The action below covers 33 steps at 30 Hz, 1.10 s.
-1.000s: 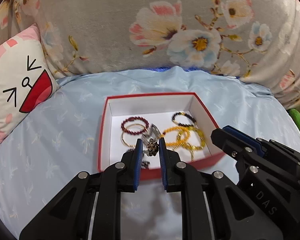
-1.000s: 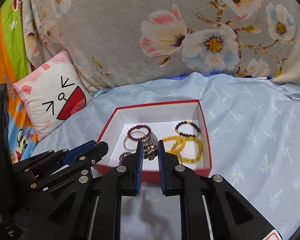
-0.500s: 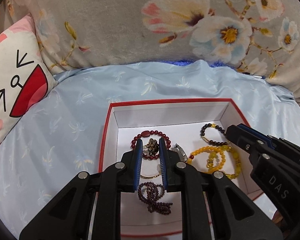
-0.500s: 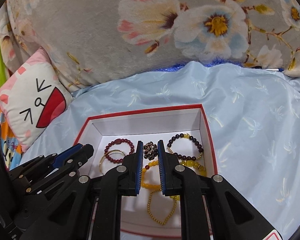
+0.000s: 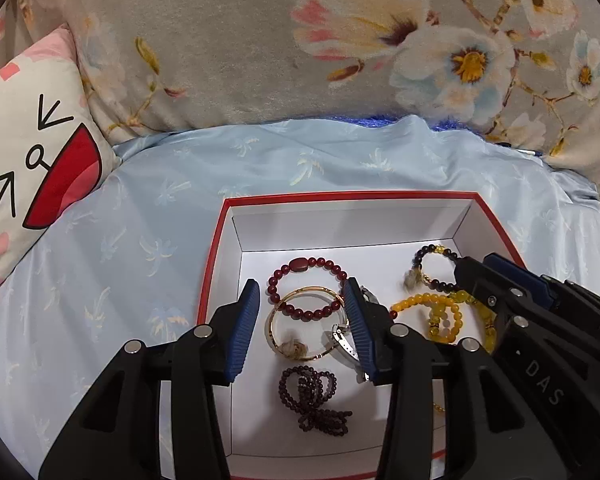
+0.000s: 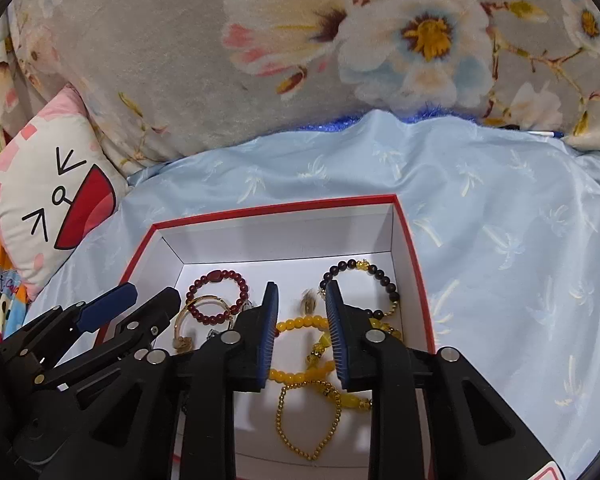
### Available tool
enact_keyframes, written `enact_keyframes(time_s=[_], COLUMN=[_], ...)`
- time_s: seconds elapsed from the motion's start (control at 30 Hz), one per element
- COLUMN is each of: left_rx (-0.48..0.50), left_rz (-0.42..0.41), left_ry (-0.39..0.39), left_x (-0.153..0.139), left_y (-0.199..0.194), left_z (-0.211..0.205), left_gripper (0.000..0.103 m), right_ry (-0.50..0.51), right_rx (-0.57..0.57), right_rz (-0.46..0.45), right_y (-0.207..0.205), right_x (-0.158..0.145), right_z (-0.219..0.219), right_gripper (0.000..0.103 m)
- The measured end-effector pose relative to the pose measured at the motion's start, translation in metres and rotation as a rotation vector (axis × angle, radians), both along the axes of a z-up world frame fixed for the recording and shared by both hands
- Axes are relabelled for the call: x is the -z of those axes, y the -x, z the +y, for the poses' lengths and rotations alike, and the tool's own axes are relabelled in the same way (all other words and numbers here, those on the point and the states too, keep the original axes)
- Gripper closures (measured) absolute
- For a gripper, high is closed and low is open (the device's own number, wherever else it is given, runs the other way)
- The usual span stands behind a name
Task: Organize jewelry
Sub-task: 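Open both tools to release the rings inside the box, then withdraw both open tools out of the red box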
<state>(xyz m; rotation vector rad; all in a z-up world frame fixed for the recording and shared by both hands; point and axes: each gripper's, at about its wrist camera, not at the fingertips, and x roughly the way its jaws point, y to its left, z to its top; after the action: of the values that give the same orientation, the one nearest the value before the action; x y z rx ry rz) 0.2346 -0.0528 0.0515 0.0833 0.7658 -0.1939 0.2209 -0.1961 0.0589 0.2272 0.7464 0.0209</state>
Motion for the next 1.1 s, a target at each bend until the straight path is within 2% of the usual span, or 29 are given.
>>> enact_keyframes(time_s=[0.17,0.4,0.93,1.0,1.1], left_rx=[0.012,0.014,0.006,-0.004,-0.032], left_rz=[0.001,0.003,0.035,0.038,0.042], left_ry=[0.005,0.02,0.031,0.028,0.036], left_x=[-0.006,-0.016,-0.016,-0.014,-0.01], left_y=[0.014,0.036,0.079,0.083,0.087], left_z=[0.001,0.006,0.017,0.018,0.024], left_gripper=[0.062,0.062,0.062,0.061,0.051], right_ry=[-0.001,0.0,0.012,0.022,0.03], right_rx=[0.001,0.017,0.04,0.045,0.06], right_rz=[-0.027,-0.041,-0.018,-0.012,-0.007], right_y=[0.019,0.047,0.094,0.098,0.103], right_x=[-0.011,-0.02,-0.02,-0.018,-0.015], right_z=[0.003,0.007,0.019,0.02,0.018], right_gripper=[0.07,0.068,0.068,0.063,0.053])
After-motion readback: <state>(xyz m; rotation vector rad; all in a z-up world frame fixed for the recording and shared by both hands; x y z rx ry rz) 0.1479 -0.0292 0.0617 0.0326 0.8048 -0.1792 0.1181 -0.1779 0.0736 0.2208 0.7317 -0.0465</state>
